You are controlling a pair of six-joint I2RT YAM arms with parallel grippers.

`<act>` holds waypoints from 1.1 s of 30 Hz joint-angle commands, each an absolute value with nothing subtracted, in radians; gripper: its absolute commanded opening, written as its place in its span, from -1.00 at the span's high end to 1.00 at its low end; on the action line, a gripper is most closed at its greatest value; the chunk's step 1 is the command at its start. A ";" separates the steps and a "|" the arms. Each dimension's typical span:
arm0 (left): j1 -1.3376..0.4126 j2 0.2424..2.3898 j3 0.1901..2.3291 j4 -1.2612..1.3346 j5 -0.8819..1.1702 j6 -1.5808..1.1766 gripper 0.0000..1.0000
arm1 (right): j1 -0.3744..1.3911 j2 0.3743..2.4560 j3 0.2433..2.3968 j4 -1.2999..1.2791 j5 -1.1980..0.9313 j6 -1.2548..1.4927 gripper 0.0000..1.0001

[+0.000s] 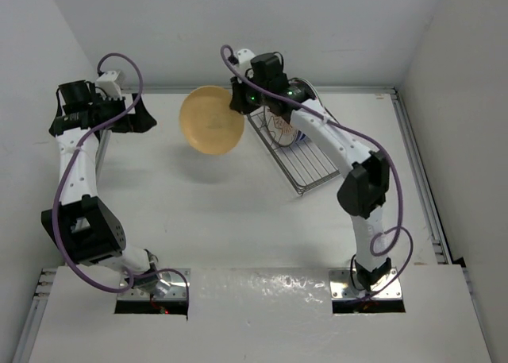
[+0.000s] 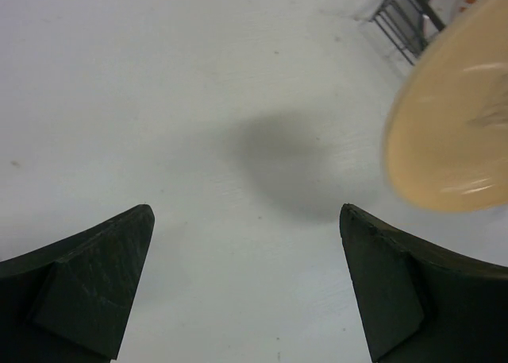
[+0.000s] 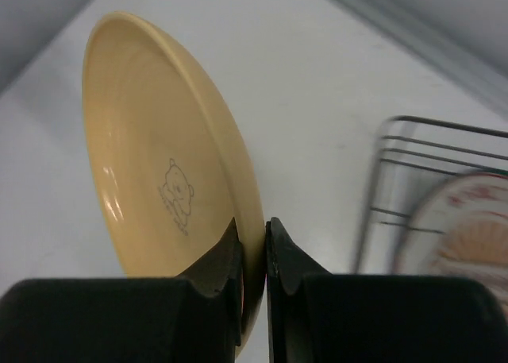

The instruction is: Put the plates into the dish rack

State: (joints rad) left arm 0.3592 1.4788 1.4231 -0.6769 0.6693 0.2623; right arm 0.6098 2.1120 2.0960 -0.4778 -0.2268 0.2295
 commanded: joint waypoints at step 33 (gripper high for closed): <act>0.388 1.514 1.419 -0.598 0.503 0.202 -1.00 | 0.578 2.046 1.973 -0.429 0.729 -0.172 1.00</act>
